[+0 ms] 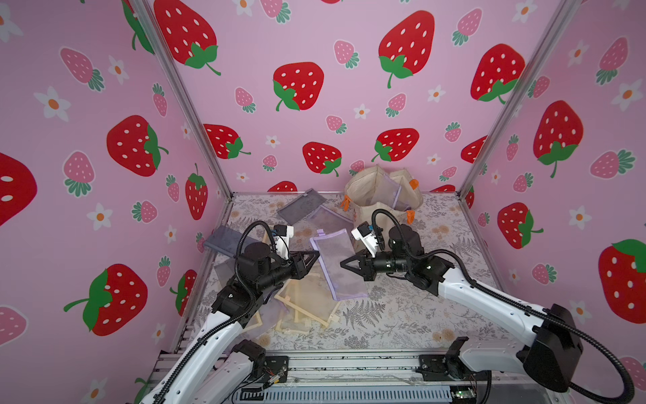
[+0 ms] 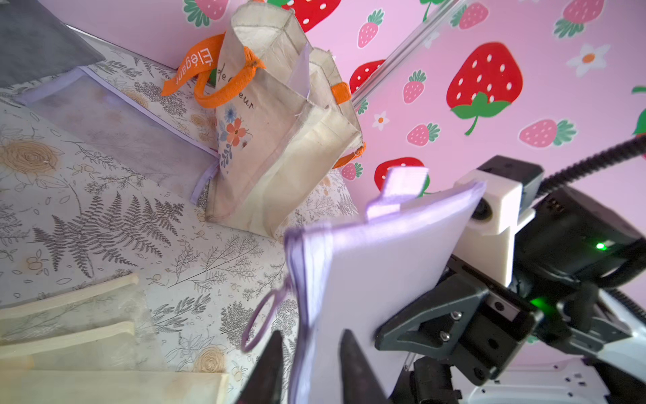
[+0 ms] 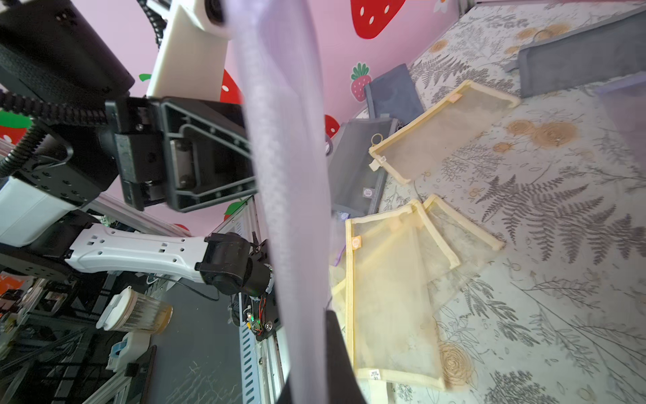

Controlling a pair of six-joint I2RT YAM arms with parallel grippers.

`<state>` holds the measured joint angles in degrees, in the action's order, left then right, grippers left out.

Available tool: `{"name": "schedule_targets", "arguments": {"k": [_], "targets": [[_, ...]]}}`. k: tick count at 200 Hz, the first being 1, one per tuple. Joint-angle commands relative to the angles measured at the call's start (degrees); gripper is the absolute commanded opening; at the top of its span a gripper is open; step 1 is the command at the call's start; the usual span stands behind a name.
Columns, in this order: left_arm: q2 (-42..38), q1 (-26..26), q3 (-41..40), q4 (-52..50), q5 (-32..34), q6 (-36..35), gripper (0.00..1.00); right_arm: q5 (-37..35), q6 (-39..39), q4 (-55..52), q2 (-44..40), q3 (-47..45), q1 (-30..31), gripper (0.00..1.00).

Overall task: Put the pencil pouch into the canvas bag
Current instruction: Pick up the pencil pouch, then place the pencil pouch in the canvas bag.

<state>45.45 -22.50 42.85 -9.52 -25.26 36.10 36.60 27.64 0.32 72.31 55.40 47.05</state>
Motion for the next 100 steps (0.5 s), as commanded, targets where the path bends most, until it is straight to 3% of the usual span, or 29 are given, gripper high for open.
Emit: {"name": "schedule_targets", "arguments": {"k": [1,17,55,100], "targets": [[-0.13,0.18,2.75,-2.17,3.15,-1.30,0.81,-1.00,1.49,-2.94,-4.41,4.99,-5.97,0.00],[0.63,0.15,2.96,-4.30,4.18,-2.44,0.89,-1.75,1.72,-7.66,-4.77,10.12,-11.63,0.00],[0.63,0.09,1.31,-5.46,5.63,-3.40,0.89,-2.56,5.49,-12.63,2.28,25.46,-24.45,0.00],[-1.87,0.03,1.49,-8.39,7.40,-5.90,0.88,-11.42,6.98,-11.71,15.86,41.51,-28.06,0.00]]}}
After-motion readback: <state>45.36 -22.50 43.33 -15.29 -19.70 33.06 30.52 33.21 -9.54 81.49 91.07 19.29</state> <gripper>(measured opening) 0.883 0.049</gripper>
